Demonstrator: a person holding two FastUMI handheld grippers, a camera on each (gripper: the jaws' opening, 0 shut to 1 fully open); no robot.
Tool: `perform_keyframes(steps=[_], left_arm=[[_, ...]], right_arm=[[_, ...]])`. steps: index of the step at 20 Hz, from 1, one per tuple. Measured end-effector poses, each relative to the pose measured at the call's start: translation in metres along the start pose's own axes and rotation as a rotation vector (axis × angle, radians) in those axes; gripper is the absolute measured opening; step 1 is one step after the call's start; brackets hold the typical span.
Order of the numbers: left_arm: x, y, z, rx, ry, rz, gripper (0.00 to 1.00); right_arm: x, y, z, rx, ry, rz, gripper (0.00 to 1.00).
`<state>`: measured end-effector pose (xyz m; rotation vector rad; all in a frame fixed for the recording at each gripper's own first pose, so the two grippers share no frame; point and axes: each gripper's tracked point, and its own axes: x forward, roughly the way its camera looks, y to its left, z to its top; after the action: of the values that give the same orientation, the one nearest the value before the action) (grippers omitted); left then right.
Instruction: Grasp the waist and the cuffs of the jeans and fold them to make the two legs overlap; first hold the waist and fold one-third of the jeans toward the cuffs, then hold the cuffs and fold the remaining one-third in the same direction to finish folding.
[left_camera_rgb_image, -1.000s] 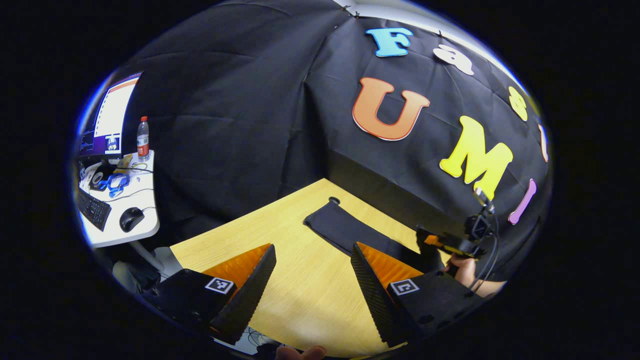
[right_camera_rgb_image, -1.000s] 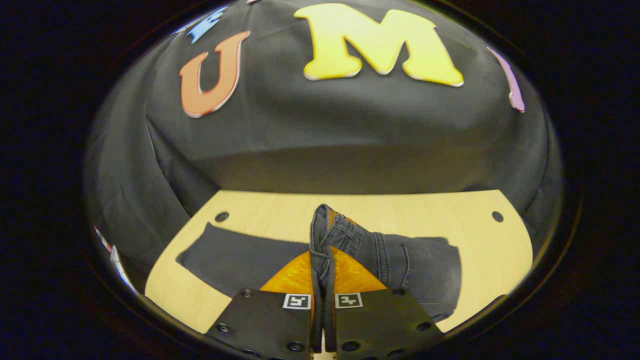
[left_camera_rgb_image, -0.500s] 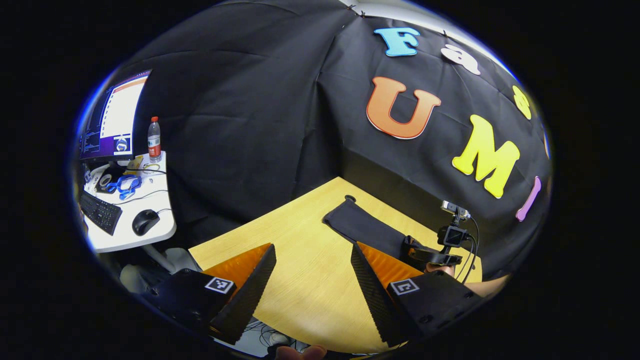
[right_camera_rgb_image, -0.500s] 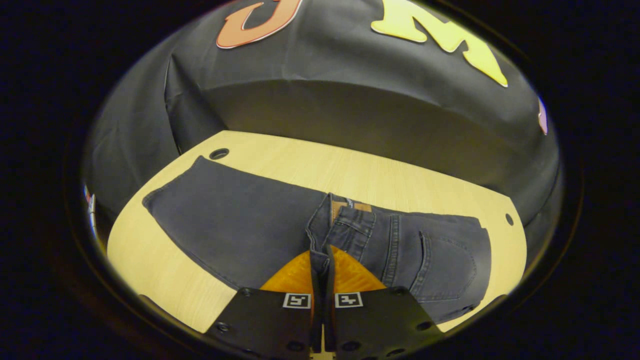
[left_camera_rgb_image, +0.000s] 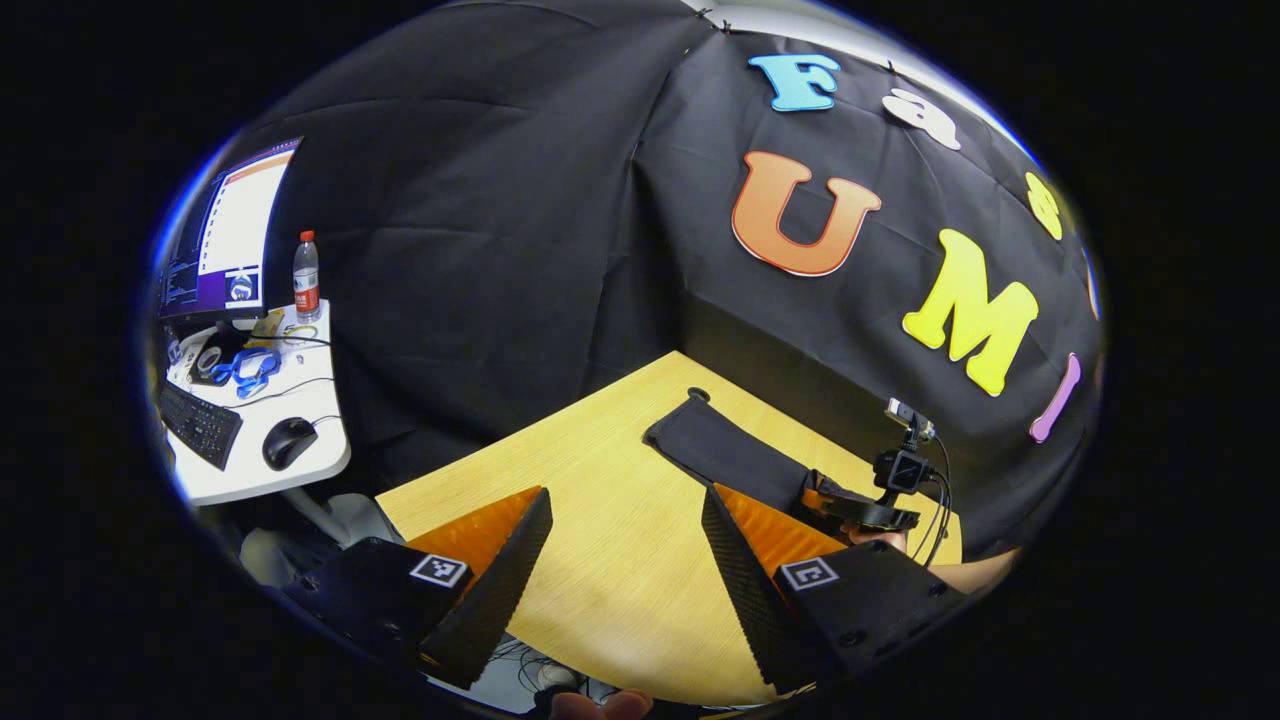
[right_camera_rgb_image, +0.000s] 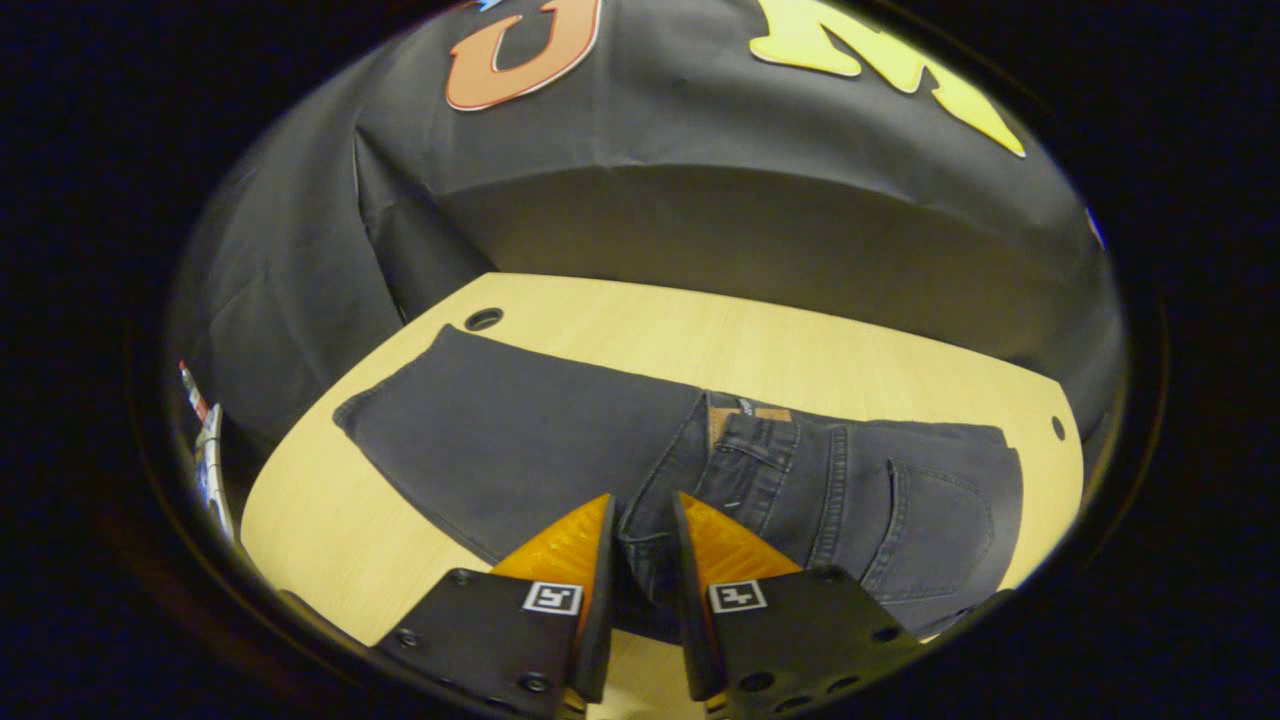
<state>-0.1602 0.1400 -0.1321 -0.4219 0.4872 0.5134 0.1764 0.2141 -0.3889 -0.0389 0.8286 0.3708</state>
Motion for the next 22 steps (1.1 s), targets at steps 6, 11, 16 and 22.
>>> perform_keyframes(steps=[6, 11, 16, 22], left_arm=[[0.002, -0.006, 0.009, -0.010, -0.016, -0.021, 0.98], [0.012, -0.015, 0.014, -0.005, -0.025, -0.066, 0.98], [0.034, -0.024, 0.017, -0.063, -0.016, -0.125, 0.98], [0.090, -0.041, 0.007, -0.186, 0.059, -0.226, 0.98]], right_arm=[[-0.045, 0.015, 0.011, 0.024, -0.028, 0.084, 0.73], [-0.124, 0.008, 0.046, 0.009, -0.139, 0.136, 0.76], [-0.217, -0.011, 0.059, -0.062, -0.230, 0.155, 0.89], [-0.302, -0.036, 0.055, -0.116, -0.276, 0.133, 0.87]])
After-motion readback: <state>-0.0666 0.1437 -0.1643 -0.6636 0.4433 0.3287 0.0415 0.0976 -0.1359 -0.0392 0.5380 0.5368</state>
